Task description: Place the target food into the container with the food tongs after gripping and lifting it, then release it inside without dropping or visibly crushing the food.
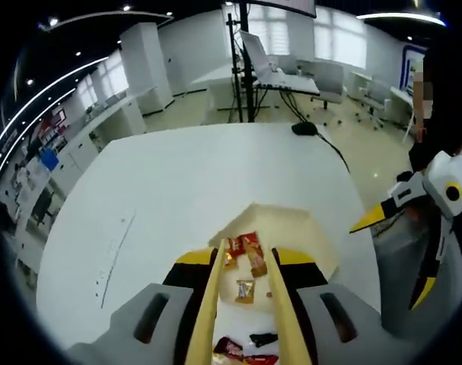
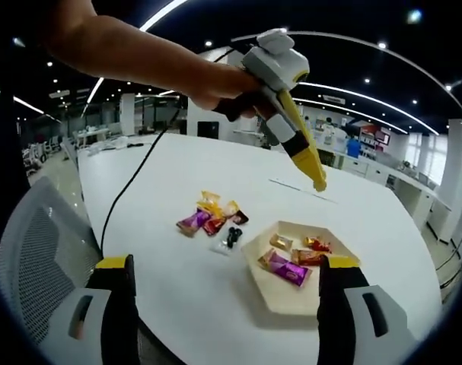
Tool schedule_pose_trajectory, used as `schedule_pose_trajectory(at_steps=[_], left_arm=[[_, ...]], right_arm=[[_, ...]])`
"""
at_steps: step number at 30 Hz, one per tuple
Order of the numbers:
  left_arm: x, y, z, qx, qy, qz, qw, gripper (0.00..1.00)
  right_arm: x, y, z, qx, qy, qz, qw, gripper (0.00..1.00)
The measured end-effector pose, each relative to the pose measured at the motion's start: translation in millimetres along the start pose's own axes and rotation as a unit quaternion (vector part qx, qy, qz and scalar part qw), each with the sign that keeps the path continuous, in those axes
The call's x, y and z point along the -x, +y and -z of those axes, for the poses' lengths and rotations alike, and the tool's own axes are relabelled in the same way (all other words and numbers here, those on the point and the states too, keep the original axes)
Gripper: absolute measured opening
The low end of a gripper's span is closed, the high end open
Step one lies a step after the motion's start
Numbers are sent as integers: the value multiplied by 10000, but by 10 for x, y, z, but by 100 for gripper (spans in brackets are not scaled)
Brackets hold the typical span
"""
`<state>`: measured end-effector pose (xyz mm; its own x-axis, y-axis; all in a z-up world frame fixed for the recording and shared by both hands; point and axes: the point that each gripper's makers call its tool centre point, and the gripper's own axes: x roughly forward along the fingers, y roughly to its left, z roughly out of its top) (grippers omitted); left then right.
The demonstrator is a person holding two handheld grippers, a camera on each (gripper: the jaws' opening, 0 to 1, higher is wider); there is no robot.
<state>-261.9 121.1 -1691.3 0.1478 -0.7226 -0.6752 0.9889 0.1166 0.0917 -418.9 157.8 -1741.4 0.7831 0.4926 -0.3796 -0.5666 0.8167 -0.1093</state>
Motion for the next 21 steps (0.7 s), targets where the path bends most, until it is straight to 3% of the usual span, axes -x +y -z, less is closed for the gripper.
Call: schedule_pose_trajectory(at_steps=[4,12,16,21], left_arm=[[254,4,188,248,-93,-259,9993,25],[785,48,790,568,-92,-855,9947,26],[1023,67,1001,556,-146,-957,9937,26],[1347,51,1285,978,-325,-1129,9882,26]], right_arm=[[2,-8,-9,-138,-39,-31,9999,99],[-2,82,-39,-30,-83,-169,9998,99],[0,67,-37,22,-82,-175,9998,99],[14,95,-49,-74,-133,-269,9995,100]])
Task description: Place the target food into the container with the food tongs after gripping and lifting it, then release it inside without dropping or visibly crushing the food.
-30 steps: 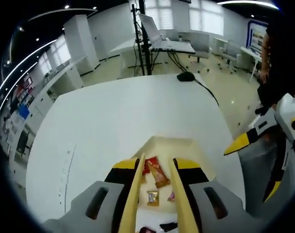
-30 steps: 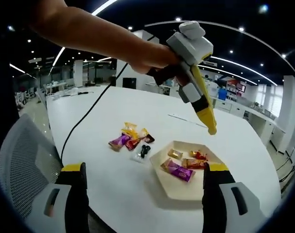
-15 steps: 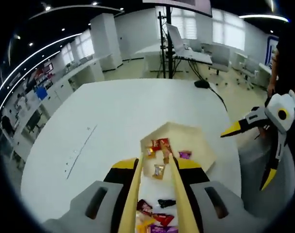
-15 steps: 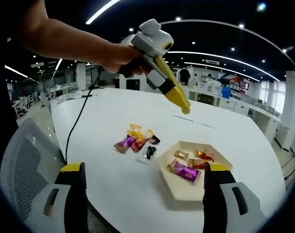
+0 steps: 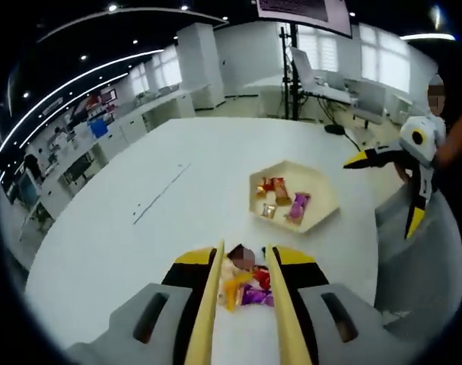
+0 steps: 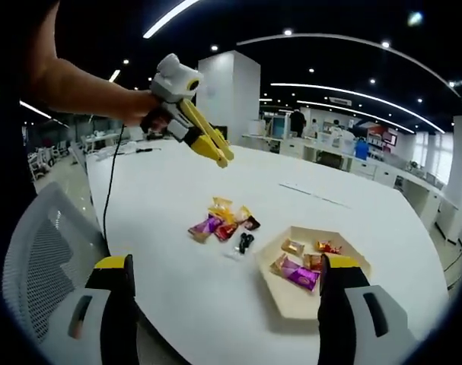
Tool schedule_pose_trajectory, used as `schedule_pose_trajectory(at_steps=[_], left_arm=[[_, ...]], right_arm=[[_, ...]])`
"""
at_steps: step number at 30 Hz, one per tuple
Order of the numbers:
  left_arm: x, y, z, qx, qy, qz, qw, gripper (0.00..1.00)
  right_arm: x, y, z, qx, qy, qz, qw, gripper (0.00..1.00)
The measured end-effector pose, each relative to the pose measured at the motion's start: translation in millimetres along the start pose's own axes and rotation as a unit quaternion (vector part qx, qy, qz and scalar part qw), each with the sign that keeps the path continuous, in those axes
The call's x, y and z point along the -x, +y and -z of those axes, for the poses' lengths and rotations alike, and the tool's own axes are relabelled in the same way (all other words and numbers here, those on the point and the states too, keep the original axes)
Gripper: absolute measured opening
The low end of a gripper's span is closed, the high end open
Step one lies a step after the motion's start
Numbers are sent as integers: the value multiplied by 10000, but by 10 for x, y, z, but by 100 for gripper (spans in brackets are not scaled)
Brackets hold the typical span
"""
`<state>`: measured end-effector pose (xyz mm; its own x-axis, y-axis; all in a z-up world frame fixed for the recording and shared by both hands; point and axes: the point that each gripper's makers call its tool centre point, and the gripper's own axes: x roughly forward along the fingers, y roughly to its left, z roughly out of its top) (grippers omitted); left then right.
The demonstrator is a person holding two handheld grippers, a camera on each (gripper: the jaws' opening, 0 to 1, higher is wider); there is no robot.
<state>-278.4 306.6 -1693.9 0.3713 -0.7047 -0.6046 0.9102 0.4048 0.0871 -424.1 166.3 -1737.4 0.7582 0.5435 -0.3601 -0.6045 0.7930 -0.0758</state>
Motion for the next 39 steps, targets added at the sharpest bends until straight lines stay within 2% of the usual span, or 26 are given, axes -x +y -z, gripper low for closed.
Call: schedule_pose_trajectory(at_steps=[3,7,14,16,18,26,30,31,33,34,36,39], left_arm=[[110,29,153,137,-27,-53,9999,26],[141,7,301,314,-54,-131,9994,26],[128,-125,443,711,-259,-457,9961,26],[116,-147,494,980,-282,-589,9930,26],[84,-202,541,952,-256,-599,9933,26],[-118,-295,614,1011,-142,-756,9919,26],[-328,-345,731,1109,82,-879,9899,26],[-352,-323,781,1097,195,-1003,9887,26],[-413,-261,820,1319,168,-1266,9830,26],[-422,-238,885,1344,313,-1405,9804,26],[-478,-240,943,1472,381,-1436,9779,25],[-552,-260,1018,1379,531,-1447,9784,26]], right_arm=[[-11,-13,18,-192,-16,-55,9998,100],[16,-76,-13,-178,-90,127,9997,100],[31,-94,-29,-69,-136,199,9997,100],[33,-102,-28,-109,-157,211,9996,100],[35,-99,-37,-117,-181,213,9995,100],[22,-43,-36,-86,-153,154,9997,99],[23,-56,-40,-53,-155,183,9997,99],[26,-55,-46,-63,-173,186,9997,99],[23,-66,-33,-56,-131,212,9997,100],[26,-67,-38,-53,-144,220,9996,99],[23,-79,-26,-60,-114,244,9996,99],[21,-75,-22,-34,-88,244,9997,99]])
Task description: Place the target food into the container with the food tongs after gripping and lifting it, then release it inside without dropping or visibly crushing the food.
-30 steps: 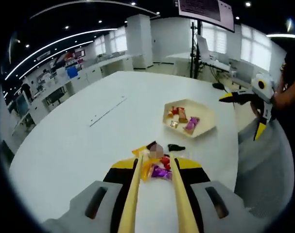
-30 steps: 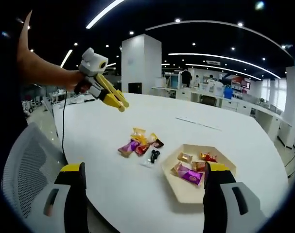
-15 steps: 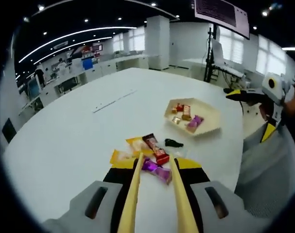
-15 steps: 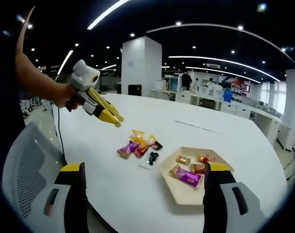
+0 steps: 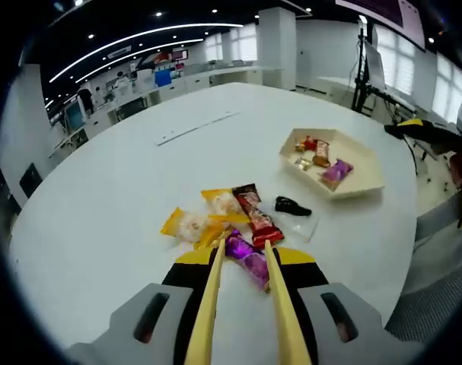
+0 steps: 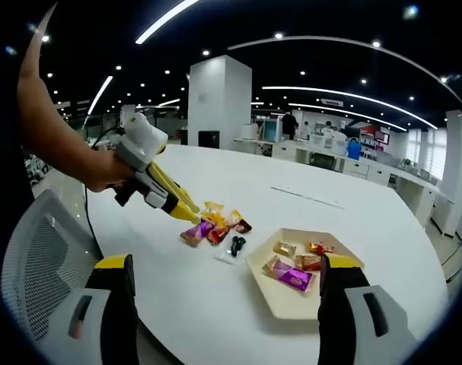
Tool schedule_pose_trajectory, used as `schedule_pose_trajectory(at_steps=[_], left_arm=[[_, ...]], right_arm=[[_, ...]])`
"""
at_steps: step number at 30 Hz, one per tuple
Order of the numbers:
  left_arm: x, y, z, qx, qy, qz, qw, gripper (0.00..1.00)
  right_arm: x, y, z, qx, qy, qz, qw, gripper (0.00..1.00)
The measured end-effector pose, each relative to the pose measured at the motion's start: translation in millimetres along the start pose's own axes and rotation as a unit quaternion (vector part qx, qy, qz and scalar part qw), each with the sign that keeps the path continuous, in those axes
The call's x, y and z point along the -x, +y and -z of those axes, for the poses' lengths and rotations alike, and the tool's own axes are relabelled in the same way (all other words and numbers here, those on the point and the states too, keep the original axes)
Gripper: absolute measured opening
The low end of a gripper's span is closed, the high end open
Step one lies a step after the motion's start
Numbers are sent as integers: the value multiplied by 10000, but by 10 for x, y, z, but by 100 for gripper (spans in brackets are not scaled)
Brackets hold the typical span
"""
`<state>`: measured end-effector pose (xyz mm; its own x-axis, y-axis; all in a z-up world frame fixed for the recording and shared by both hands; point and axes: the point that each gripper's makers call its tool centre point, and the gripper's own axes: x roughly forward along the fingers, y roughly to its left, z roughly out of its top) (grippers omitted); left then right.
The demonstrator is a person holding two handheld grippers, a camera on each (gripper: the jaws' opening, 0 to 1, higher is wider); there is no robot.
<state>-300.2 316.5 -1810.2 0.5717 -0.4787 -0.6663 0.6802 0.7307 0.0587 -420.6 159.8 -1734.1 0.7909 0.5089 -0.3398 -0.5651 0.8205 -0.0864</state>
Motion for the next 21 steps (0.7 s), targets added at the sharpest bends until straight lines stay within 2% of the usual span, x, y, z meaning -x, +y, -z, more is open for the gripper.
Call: schedule_pose_trajectory(at_steps=[2,4,6,8,10,11,16,17,19,21], left_arm=[[-34,-30,58,281,97,-18,9996,26],[-72,-42,65,193,68,-11,9998,26],[-82,-91,147,49,234,40,9997,26],[-99,-118,140,83,81,241,9996,26],[-32,9,247,112,248,133,9995,26],[23,53,260,182,179,150,9996,26],[189,244,382,88,255,137,9995,26],[188,205,343,137,179,309,9993,26],[171,203,309,12,172,384,9991,26],[142,24,203,166,-36,901,9958,26]], right_arm=[[-1,1,7,-15,15,-2,10000,99],[-15,6,20,1,55,-20,10000,99],[-19,26,37,54,106,-59,9999,99],[-14,15,25,67,72,-40,9999,99],[-14,-9,33,20,95,-2,10000,99],[-13,-5,35,55,106,-7,9999,99],[0,-48,13,5,29,62,10000,99],[-4,-40,18,31,48,55,10000,99],[-10,-27,24,38,59,28,10000,99],[-14,-21,22,40,63,27,10000,99]])
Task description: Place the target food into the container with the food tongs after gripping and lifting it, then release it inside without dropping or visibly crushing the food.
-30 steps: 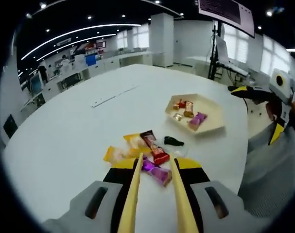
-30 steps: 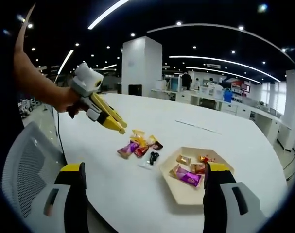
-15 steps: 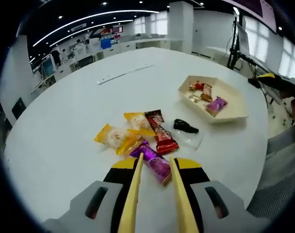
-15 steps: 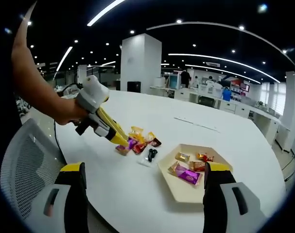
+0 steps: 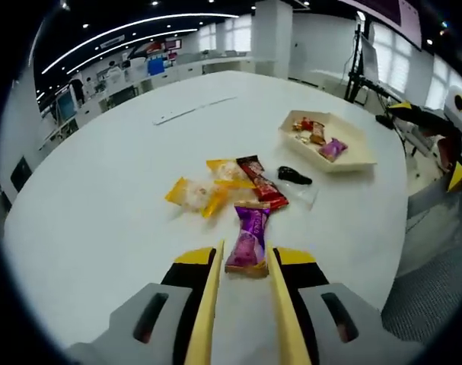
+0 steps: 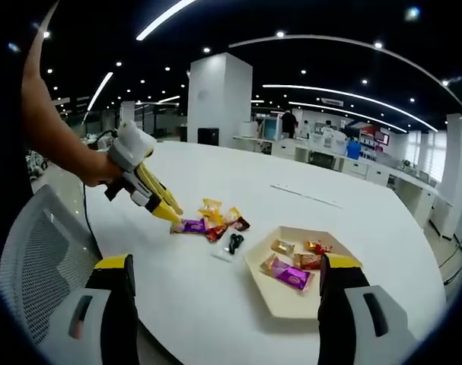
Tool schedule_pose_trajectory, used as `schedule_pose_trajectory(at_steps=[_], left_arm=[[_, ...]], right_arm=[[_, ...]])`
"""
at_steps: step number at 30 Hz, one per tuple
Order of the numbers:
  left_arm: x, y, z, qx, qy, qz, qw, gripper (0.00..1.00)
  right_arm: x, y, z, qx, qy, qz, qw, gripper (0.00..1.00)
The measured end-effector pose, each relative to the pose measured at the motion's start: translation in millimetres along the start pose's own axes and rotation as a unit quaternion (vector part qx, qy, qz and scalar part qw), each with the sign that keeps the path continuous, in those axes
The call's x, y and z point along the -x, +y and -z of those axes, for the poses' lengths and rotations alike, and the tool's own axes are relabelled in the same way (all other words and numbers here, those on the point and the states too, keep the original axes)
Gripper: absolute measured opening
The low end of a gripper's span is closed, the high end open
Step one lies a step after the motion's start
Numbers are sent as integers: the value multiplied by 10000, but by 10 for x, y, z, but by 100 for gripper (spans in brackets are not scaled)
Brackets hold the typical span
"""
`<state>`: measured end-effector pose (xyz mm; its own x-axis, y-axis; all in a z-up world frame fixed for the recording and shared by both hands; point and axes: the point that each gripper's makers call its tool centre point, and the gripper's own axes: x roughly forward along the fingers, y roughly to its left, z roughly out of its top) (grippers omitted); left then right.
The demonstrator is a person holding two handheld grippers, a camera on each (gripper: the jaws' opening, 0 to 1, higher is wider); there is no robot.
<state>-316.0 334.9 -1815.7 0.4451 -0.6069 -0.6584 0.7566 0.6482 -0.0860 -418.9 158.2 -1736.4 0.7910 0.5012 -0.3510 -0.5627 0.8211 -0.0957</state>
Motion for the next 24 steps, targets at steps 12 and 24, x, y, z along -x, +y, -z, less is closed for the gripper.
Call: schedule_pose_trajectory(at_steps=[12,24], left_arm=[[-229,207,91,-693,493,-406,9955,21],[-132,135,66,-516,535,16,9972,17]], right_arm=[[7,-27,10,3,19,67,10000,99],[13,-43,10,-12,-8,109,9999,99]])
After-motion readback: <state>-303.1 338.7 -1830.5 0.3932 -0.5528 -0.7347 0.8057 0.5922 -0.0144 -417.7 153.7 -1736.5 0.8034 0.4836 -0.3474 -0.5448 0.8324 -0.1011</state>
